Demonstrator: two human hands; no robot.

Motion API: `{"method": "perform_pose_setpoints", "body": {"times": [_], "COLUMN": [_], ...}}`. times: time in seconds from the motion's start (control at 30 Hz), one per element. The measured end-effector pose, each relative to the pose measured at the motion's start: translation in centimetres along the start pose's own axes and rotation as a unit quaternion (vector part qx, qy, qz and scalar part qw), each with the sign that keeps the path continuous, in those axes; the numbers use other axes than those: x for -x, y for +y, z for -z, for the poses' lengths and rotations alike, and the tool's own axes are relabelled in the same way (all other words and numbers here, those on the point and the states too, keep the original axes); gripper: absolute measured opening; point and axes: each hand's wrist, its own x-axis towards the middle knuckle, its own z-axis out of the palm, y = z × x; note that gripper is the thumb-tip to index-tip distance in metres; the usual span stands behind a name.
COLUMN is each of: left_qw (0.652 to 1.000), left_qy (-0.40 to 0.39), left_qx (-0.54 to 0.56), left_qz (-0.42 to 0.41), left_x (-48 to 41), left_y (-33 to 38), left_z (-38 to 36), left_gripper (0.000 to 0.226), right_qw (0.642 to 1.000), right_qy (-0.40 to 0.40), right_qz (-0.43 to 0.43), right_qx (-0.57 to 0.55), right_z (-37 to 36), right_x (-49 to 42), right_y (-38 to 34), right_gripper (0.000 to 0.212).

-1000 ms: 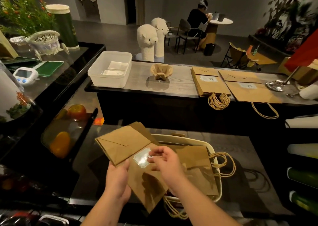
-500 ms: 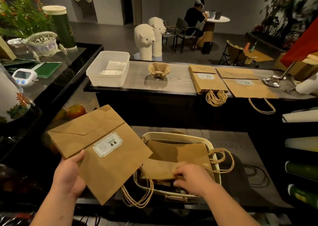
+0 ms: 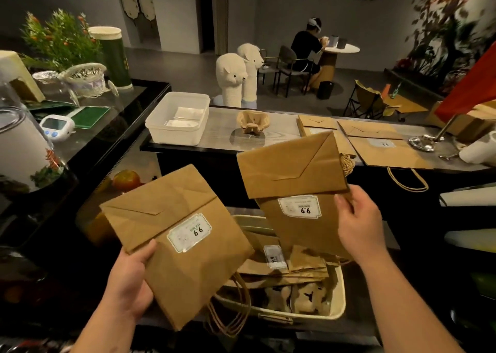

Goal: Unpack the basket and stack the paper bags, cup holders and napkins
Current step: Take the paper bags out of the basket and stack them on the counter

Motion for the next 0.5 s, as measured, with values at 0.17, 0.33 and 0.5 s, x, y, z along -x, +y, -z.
{"method": "perform_pose_setpoints", "body": {"times": [0.17, 0.33, 0.5], "left_qw": [0.999, 0.997, 0.992], "left_qy": [-0.003, -0.077, -0.119], "left_qx": [-0.034, -0.024, -0.004], "left_qz": [-0.016, 0.015, 0.049], "left_x": [0.2, 1.4, 2.4], "left_y": [-0.1, 0.5, -0.4], "left_z": [-2.5, -5.4, -7.1], "left_gripper": [0.029, 0.025, 0.031], "right_qw": [0.988, 0.976, 0.976], "right_qy": [0.021, -0.127, -0.174], "right_qz": [0.025, -0.059, -0.105], "right_qx": [-0.153, -0.168, -0.071], "right_z": [1.5, -2.2, -6.8], "right_x": [-0.4, -0.7, 1.6], "right_y": [-4.8, -4.7, -1.3], "right_gripper": [0.019, 0.015, 0.012]}}
